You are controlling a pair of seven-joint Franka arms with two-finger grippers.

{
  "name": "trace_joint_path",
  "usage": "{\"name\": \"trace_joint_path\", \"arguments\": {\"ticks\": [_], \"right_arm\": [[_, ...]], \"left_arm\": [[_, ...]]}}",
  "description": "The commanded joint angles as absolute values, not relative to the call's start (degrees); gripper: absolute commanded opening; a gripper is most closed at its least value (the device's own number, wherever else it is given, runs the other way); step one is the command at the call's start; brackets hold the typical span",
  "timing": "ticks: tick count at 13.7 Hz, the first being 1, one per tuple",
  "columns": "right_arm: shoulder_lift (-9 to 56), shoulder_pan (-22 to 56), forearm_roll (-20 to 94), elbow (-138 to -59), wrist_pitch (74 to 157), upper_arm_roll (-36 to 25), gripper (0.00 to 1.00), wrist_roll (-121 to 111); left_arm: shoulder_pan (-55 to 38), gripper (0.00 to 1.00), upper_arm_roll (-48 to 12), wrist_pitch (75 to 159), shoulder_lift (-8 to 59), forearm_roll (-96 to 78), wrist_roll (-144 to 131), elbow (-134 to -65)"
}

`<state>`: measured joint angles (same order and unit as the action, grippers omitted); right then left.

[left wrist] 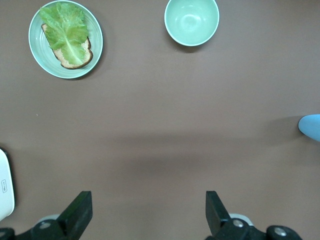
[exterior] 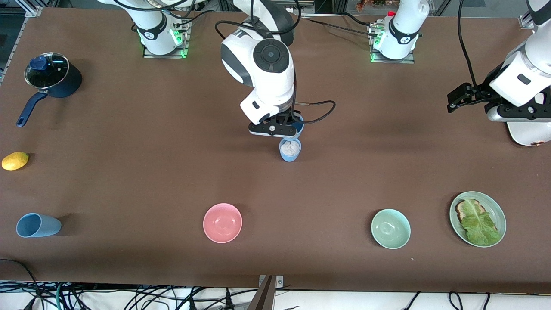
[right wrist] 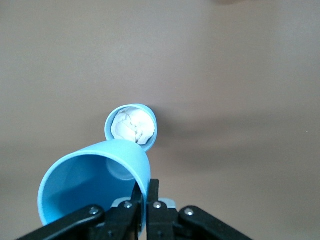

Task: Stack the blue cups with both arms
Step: 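Lower the blue cup onto the light blue cup with the right gripper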

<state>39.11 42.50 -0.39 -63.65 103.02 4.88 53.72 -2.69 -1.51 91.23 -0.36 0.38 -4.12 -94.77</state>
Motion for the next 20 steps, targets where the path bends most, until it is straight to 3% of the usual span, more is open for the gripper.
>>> {"name": "trace_joint_path", "arguments": {"ticks": [1, 20], "right_arm": [[40.25, 43.41, -1.84, -63.02, 103.62, 4.31, 0.0, 54.84], [43.24, 43.86, -5.09, -64.51, 108.46, 4.13, 0.0, 55.46]], "left_arm": [[-2.9, 1.0, -1.32, 90.0, 0.18, 0.0, -4.13, -93.16], [-2.81, 1.0, -1.49, 88.86, -0.18, -3.69, -3.96, -93.08]]}}
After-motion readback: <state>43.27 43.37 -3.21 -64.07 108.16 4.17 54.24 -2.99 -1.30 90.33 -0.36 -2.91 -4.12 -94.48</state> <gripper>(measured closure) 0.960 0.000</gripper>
